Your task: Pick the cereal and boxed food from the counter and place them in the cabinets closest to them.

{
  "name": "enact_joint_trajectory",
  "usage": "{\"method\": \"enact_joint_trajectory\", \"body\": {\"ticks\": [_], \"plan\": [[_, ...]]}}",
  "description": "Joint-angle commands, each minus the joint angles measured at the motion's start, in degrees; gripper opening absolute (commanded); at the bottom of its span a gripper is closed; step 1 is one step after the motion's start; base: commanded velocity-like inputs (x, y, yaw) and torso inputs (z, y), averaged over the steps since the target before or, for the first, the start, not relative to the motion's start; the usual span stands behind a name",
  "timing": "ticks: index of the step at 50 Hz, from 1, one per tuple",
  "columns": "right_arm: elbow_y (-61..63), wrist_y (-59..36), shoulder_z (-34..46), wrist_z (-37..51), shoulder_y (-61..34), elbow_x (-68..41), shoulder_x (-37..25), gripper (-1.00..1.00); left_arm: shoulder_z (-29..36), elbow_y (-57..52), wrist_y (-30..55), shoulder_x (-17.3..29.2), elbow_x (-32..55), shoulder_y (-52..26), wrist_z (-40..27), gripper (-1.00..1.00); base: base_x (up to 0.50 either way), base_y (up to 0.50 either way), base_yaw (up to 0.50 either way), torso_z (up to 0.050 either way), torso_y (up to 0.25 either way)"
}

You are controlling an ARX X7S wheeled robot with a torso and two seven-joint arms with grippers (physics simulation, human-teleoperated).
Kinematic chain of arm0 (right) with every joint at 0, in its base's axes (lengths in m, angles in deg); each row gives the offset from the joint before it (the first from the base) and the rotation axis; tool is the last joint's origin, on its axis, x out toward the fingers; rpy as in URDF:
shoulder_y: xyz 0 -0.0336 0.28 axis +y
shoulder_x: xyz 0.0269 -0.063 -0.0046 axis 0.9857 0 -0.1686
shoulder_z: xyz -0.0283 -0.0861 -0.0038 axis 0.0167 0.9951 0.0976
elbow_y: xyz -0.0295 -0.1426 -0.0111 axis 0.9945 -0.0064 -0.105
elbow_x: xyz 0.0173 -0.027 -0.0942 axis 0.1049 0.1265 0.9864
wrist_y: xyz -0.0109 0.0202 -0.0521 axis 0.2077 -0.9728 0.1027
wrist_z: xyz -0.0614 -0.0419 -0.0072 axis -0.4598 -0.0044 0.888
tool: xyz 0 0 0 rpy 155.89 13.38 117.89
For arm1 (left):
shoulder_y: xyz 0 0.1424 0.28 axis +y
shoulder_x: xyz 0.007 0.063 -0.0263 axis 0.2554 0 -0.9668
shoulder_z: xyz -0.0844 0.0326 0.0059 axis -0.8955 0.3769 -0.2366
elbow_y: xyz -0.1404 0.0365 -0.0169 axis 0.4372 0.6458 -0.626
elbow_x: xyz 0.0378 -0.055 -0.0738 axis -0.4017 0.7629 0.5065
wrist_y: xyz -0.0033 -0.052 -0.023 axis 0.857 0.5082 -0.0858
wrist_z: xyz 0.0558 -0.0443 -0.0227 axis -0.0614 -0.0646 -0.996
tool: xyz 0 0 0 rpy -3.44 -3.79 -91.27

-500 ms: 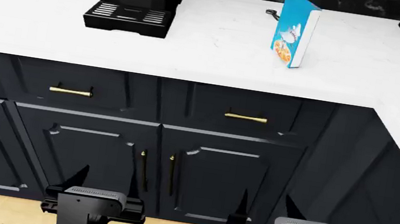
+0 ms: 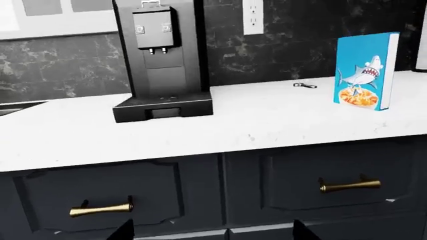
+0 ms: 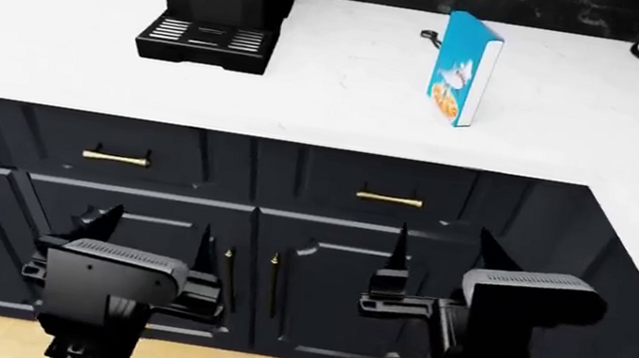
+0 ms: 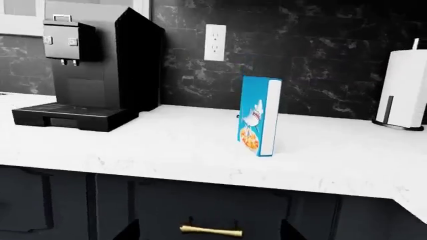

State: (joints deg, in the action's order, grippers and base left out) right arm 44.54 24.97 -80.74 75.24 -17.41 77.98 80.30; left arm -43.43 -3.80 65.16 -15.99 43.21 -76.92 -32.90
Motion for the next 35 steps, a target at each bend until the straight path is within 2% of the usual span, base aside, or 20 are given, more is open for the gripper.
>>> {"method": "enact_joint_trajectory", "body": {"ticks": [1,16,18,20,21,28,35], "plan": [[16.8,-18.5,2.5,1.1,-7.2,0.7,-1.5,1.0,-0.7,-18.9,18.9,2.5,1.5,-6.1,-0.1,1.0,0.0,0.0,0.0,0.05,0.0],[28.4,-35.1,-0.8,-1.5,-14.0,2.8,-6.7,1.0,-2.6,-24.0,29.5,6.5,1.5,-13.6,-0.7,1.0,0.0,0.0,0.0,0.05,0.0],[28.4,-35.9,-1.3,-7.7,-15.2,9.7,-5.1,1.0,-3.1,-24.2,29.9,7.3,1.7,-13.8,-1.2,1.0,0.0,0.0,0.0,0.05,0.0],[28.4,-35.4,-0.5,-24.5,-16.6,26.9,2.7,1.0,-3.7,-24.3,29.9,8.2,3.0,-13.7,-2.1,1.0,0.0,0.0,0.0,0.05,0.0],[28.4,-35.7,-0.4,-30.0,-17.7,35.5,4.0,1.0,-4.0,-24.3,29.9,9.0,4.2,-13.6,-3.1,1.0,0.0,0.0,0.0,0.05,0.0],[28.4,-37.0,1.5,-40.4,-21.0,47.4,4.0,1.0,-5.4,-24.3,28.9,19.1,22.3,-13.7,-17.9,1.0,0.04,0.0,0.0,0.05,0.0],[28.0,-39.4,4.1,-50.7,-25.3,58.5,2.8,1.0,-6.2,-24.2,30.7,24.1,29.9,-16.2,-23.5,1.0,0.28,0.2,0.0,0.05,0.0]]}}
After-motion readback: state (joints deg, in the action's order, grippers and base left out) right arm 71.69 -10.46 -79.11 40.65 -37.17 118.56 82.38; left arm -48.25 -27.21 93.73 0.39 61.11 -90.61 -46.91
